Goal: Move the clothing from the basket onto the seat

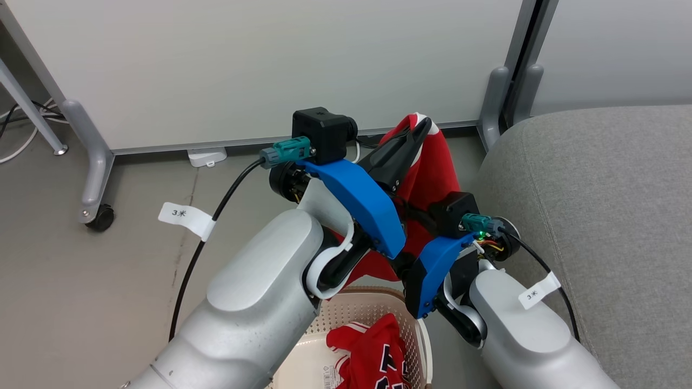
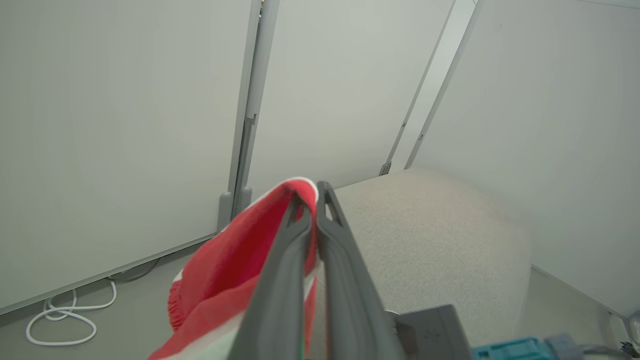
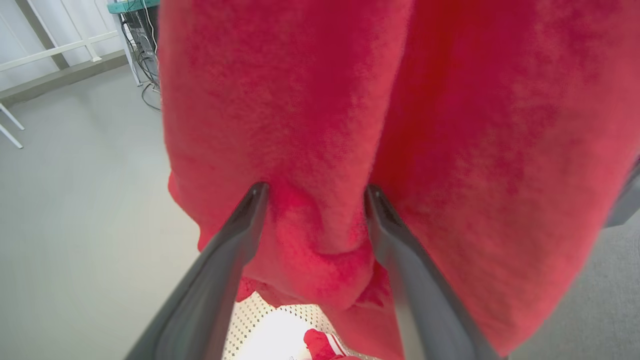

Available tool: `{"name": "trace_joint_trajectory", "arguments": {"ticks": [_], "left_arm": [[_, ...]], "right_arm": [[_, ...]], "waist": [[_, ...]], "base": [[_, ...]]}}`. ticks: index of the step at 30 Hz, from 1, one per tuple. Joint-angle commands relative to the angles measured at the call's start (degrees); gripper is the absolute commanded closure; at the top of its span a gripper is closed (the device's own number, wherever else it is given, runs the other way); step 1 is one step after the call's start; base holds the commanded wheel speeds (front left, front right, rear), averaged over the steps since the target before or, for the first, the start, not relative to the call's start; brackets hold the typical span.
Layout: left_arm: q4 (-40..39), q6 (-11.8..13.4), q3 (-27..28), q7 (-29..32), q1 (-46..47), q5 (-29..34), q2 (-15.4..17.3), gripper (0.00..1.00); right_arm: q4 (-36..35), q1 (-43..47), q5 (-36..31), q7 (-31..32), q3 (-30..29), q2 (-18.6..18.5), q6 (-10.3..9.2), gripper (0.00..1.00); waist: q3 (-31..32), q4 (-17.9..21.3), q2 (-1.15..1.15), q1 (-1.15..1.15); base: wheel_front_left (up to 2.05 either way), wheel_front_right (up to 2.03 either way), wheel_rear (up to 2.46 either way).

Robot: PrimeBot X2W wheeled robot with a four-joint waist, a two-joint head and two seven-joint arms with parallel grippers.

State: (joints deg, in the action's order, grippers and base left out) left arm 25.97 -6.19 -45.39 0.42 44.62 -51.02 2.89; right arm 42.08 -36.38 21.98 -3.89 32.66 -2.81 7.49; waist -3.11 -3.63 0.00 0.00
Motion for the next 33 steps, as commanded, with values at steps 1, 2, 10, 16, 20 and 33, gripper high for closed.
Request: {"name": "trace_joint_trajectory", "arguments": {"ticks": [1,2,10,16,20,33], "left_arm": [[-0.4,-0.2,-0.3,0.1,0.3,-0.4,0.0,1.0],[-0.6,-0.3,-0.4,0.2,0.3,-0.4,0.0,1.0],[-0.7,0.1,-0.9,0.3,-0.1,-0.8,0.1,1.0],[-0.2,0.6,-0.5,-0.1,-0.1,-0.9,0.6,1.0],[0.3,0.8,-0.4,-0.1,-0.1,-1.0,0.8,1.0],[2.9,2.5,-1.3,-1.4,0.0,1.4,2.6,0.0]], "right_arm": [[0.8,-1.1,0.9,-0.4,0.4,-0.1,0.01,0.18],[1.1,-1.3,1.6,-0.5,0.5,-0.1,0.01,0.55],[3.8,-2.5,4.0,-2.3,2.1,-0.1,0.01,1.0],[4.7,-3.1,4.8,-3.6,2.9,-0.1,0.01,1.0],[5.1,-3.5,5.2,-4.0,3.6,-0.1,0.02,1.0],[6.0,-3.9,5.6,-4.5,4.8,-0.1,0.01,1.0]], "waist": [[0.1,0.0,0.0,0.0],[0.2,0.0,0.0,0.0],[0.6,-0.1,0.0,0.0],[0.4,0.1,0.0,0.0],[0.3,0.3,0.0,0.0],[-0.2,0.9,0.0,0.0]], "base": [[0.0,0.0,0.0],[0.0,0.0,0.0],[0.0,0.0,0.0],[0.0,0.0,0.0],[0.0,0.0,0.0],[0.0,0.0,0.0]]}}
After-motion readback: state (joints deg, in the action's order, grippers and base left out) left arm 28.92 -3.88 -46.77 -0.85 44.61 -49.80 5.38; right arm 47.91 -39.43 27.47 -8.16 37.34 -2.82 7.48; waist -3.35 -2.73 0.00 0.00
